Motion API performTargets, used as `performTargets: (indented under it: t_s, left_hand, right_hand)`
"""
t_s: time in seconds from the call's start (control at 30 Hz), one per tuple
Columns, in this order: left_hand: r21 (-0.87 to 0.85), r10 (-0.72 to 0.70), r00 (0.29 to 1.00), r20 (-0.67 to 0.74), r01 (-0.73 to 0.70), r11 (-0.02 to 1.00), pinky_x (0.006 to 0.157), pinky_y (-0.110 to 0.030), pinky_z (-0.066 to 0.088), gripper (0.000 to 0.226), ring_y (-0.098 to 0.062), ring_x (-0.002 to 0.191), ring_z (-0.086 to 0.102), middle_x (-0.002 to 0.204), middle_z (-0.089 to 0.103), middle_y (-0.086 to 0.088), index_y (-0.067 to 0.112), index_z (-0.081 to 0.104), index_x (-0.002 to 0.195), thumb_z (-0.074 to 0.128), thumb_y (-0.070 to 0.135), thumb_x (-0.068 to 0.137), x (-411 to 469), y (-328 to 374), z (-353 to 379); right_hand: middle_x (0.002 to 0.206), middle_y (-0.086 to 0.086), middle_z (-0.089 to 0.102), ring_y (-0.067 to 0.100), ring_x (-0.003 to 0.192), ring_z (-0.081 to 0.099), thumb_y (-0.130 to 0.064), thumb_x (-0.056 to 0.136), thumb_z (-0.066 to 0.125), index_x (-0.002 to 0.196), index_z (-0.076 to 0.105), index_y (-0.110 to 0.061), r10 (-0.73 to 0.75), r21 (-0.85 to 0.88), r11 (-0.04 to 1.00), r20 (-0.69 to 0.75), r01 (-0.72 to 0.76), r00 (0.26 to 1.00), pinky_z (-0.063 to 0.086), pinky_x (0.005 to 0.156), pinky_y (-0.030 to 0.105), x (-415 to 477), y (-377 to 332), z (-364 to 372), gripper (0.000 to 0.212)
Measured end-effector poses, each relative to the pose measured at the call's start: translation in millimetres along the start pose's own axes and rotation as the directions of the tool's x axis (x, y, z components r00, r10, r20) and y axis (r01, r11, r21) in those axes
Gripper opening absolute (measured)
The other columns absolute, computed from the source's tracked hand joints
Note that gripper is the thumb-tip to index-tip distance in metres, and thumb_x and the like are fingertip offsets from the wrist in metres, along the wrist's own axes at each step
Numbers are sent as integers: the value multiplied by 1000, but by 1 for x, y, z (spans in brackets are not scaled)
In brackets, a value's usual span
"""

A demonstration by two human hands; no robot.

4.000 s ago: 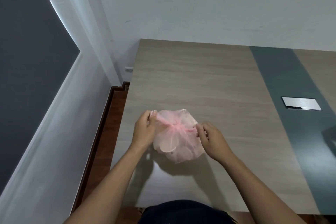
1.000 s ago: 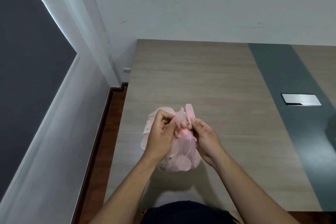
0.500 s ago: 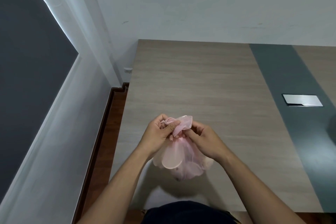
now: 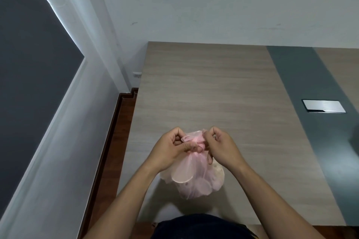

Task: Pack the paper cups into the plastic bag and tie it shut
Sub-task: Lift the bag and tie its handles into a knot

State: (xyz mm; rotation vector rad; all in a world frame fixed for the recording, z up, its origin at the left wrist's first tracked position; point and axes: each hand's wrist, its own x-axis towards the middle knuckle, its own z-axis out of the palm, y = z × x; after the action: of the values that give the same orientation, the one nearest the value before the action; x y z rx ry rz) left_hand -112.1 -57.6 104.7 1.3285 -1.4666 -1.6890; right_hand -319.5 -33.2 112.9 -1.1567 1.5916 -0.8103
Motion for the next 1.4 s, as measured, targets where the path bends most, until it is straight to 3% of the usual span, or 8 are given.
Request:
performTargets:
  t_s: [0.1, 0.37, 0.5, 0.73, 1.0, 1.17, 1.3, 1.4]
  left_hand:
    - [219, 142, 988, -67, -125, 968, 81, -44, 63, 26, -22, 88, 77, 92, 80, 0, 13, 70, 96, 87, 33, 95, 1, -6, 6]
    - [506, 480, 877, -28, -401, 763, 85, -26, 61, 23, -10, 108, 71, 121, 71, 13, 13, 63, 84, 81, 12, 99, 7, -11, 15]
    - [540, 460, 888, 7, -391, 746, 79, -35, 59, 19, -10, 98, 70, 105, 74, 11, 13, 64, 91, 76, 20, 103, 7, -17, 17]
    - [618, 291, 954, 70, -271, 738, 76, -43, 55, 19, -13, 83, 60, 92, 65, 5, 18, 52, 96, 59, 25, 112, 4, -12, 13]
    - [237, 63, 998, 0, -61, 970, 91, -51, 62, 21, -26, 99, 74, 98, 76, -1, 17, 53, 99, 64, 29, 112, 3, -9, 3]
    - [442, 132, 989, -61, -92, 892, 67, -23, 52, 21, -10, 80, 65, 91, 68, 3, 21, 46, 98, 59, 25, 114, 5, -4, 5]
    - [594, 230, 968, -105, -125, 795, 65, -21, 42, 23, -11, 81, 53, 94, 55, 3, 25, 42, 95, 56, 25, 114, 8, -8, 9]
    - [588, 255, 957, -141, -126, 799, 64, -19, 40, 24, -11, 83, 53, 92, 56, 3, 26, 43, 92, 56, 23, 113, 8, -11, 11]
  right_hand:
    - [71, 13, 80, 29, 44, 62, -21, 104, 57, 81, 53, -11, 86, -18, 996, -40, -86, 996, 63, 76, 53, 4, 4, 2, 25]
    - [74, 13, 81, 20, 44, 57, -14, 99, 62, 85, 59, -10, 202, -21, 979, -11, -203, 979, 46, 49, 27, 9, 2, 3, 15]
    - [78, 13, 82, 16, 43, 56, -33, 108, 63, 96, 62, -10, 207, -6, 978, -21, -208, 978, 47, 50, 25, 12, 7, 3, 26]
    - [77, 3, 83, 8, 64, 71, -63, 110, 49, 111, 60, -18, 159, -79, 983, -58, -163, 986, 51, 75, 35, 14, 20, 7, 46]
    - [71, 2, 75, 8, 67, 66, -56, 113, 49, 90, 65, -14, -39, -97, 994, 8, 40, 999, 52, 76, 38, 8, 13, 9, 51]
    - [80, 4, 76, 17, 73, 64, -63, 111, 47, 76, 71, -17, -44, -119, 991, 112, 57, 993, 51, 76, 40, 9, 11, 10, 63]
    - [95, -1, 83, 10, 87, 70, -60, 113, 45, 86, 83, -17, 9, -50, 999, 199, 1, 980, 53, 97, 34, 8, 4, 11, 63]
    - [93, -3, 81, 9, 84, 67, -57, 115, 42, 82, 80, -18, 23, -47, 999, 213, -14, 977, 50, 95, 32, 10, 1, 9, 64]
